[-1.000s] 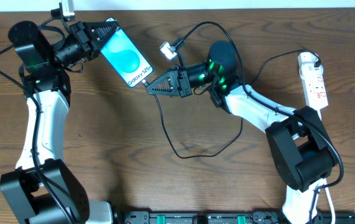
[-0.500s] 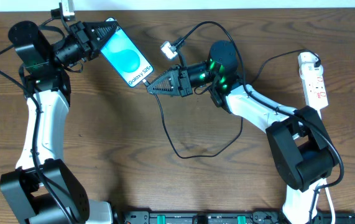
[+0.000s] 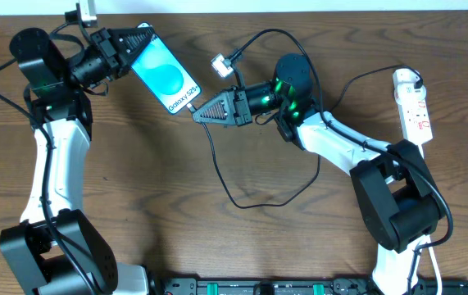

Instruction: Plug charger to phone and switch on socket

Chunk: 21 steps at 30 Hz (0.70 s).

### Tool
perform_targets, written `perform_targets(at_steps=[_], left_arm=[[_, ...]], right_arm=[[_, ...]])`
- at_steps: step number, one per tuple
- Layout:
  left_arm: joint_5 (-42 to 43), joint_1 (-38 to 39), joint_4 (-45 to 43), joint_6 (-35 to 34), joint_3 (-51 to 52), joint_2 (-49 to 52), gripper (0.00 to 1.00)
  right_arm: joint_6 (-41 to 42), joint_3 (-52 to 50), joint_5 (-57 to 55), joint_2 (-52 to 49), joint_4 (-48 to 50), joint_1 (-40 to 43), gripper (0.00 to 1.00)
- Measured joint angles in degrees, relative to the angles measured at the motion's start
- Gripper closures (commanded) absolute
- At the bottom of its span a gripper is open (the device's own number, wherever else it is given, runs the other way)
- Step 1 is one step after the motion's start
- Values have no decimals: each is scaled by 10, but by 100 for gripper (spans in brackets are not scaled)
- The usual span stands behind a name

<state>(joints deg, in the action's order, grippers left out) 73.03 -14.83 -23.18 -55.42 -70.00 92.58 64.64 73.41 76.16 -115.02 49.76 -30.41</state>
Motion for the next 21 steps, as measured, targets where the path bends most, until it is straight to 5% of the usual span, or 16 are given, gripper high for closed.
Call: perform_targets(at_steps=[21], left_arm=[[-3, -1, 0, 10, 0, 0, 92]], right_arm=[[20, -1, -10, 0, 0, -3, 99]])
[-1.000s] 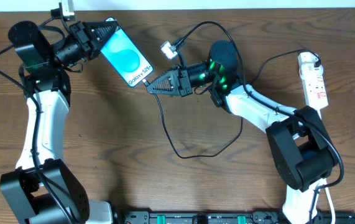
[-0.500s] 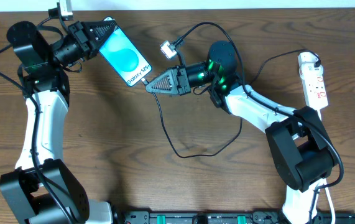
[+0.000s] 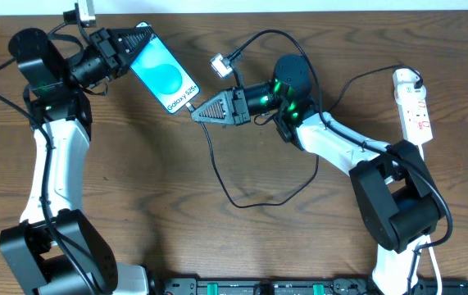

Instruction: Plug charger to phone and switch on socket

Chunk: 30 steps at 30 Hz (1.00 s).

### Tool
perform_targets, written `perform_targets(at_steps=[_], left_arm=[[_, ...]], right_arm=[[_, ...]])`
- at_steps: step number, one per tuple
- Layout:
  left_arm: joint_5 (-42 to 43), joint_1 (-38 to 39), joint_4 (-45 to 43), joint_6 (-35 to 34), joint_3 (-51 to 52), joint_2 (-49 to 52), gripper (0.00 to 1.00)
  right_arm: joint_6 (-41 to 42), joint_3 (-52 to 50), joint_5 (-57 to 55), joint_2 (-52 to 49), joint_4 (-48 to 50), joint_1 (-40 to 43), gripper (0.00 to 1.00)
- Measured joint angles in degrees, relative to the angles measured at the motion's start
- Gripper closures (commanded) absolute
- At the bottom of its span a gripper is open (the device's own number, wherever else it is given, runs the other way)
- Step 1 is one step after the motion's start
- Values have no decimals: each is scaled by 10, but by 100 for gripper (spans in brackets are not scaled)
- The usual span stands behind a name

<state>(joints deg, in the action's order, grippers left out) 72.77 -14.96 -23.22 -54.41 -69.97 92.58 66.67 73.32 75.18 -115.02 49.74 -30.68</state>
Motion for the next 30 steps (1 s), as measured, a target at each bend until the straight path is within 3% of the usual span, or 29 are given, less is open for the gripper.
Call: perform_targets(at_steps=[30], left_arm=[[4, 0, -2, 5, 0, 0, 93]], right_arm=[[39, 0, -12, 0, 3, -6, 99]])
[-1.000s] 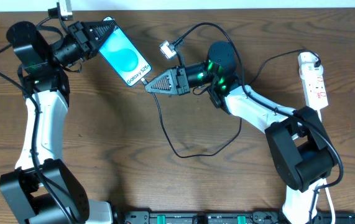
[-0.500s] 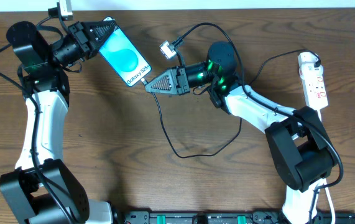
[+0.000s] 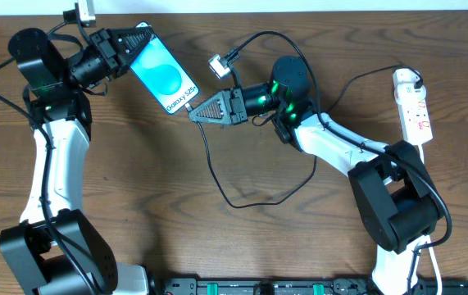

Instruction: Plug charger to phone and switch on socket

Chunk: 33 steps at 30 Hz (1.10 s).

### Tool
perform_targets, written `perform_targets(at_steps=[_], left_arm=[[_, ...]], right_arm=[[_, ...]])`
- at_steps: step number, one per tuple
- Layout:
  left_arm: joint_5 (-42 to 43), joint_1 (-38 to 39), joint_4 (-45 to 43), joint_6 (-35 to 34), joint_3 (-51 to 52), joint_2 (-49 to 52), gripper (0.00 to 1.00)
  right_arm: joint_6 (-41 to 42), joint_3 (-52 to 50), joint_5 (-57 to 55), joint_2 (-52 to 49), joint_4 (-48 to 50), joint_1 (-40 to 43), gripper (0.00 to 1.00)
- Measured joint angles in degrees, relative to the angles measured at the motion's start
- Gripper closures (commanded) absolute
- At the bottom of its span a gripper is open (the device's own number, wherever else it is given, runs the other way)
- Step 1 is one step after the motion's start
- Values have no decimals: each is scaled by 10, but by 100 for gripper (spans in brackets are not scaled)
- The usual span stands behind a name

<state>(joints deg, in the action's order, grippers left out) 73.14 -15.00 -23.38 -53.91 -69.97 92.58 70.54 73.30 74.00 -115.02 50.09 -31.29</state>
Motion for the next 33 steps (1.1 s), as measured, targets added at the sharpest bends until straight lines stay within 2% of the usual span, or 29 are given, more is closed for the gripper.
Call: perform_targets(at_steps=[15, 33], left_arm=[[1, 0, 0, 9, 0, 0, 92], [39, 0, 0, 16, 0, 0, 93]], right_arm=[[20, 0, -2, 0, 0, -1, 99], [-68, -2, 31, 0, 0, -1, 99]])
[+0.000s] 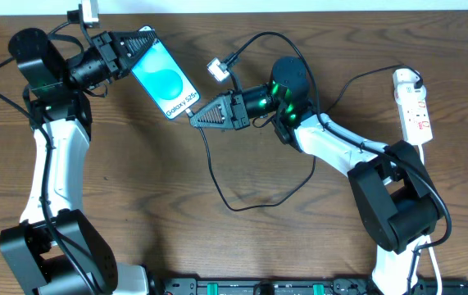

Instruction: Plug charger to phone and switch on socket

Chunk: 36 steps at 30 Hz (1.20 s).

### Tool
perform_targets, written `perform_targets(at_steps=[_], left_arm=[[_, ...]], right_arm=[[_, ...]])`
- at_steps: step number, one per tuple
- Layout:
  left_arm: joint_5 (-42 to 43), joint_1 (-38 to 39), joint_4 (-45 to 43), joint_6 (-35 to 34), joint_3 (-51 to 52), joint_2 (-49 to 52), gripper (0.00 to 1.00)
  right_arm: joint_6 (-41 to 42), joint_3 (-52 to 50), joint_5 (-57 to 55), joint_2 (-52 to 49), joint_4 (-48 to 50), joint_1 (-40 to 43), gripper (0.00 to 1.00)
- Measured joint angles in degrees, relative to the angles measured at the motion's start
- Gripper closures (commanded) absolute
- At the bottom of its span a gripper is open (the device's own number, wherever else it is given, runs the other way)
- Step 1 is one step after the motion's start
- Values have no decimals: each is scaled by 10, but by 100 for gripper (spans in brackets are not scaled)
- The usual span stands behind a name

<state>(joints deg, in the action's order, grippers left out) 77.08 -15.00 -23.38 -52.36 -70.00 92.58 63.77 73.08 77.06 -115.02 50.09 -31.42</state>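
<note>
A phone with a light blue screen lies slantwise at the back left of the table. My left gripper is shut on its far end. My right gripper is shut on the black charger cable's plug, its tip right at the phone's near corner. Whether the plug sits in the port cannot be told. The black cable loops over the table. A white socket strip lies at the far right, away from both grippers.
A second cable with a white connector lies behind the right gripper. A black rail runs along the table's front edge. The right arm's base stands at the front right, the left arm's base at the front left.
The phone and my left gripper have shifted a little left and back. My right gripper followed, its tip still at the phone's near corner.
At first my left gripper held the phone's far end and my right gripper held the plug just short of the phone's near corner. The right gripper then stood closer to that corner at each moment. Now both grippers and the phone sit slightly further left.
</note>
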Motion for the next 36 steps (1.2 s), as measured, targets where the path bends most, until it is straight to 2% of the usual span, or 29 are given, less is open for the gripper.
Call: perform_targets(at_steps=[15, 36], left_arm=[[8, 0, 0, 19, 0, 0, 93], [-5, 0, 11, 3, 0, 0, 93]], right_arm=[[0, 0, 5, 0, 1, 0, 99], [1, 0, -1, 0, 2, 0, 99]])
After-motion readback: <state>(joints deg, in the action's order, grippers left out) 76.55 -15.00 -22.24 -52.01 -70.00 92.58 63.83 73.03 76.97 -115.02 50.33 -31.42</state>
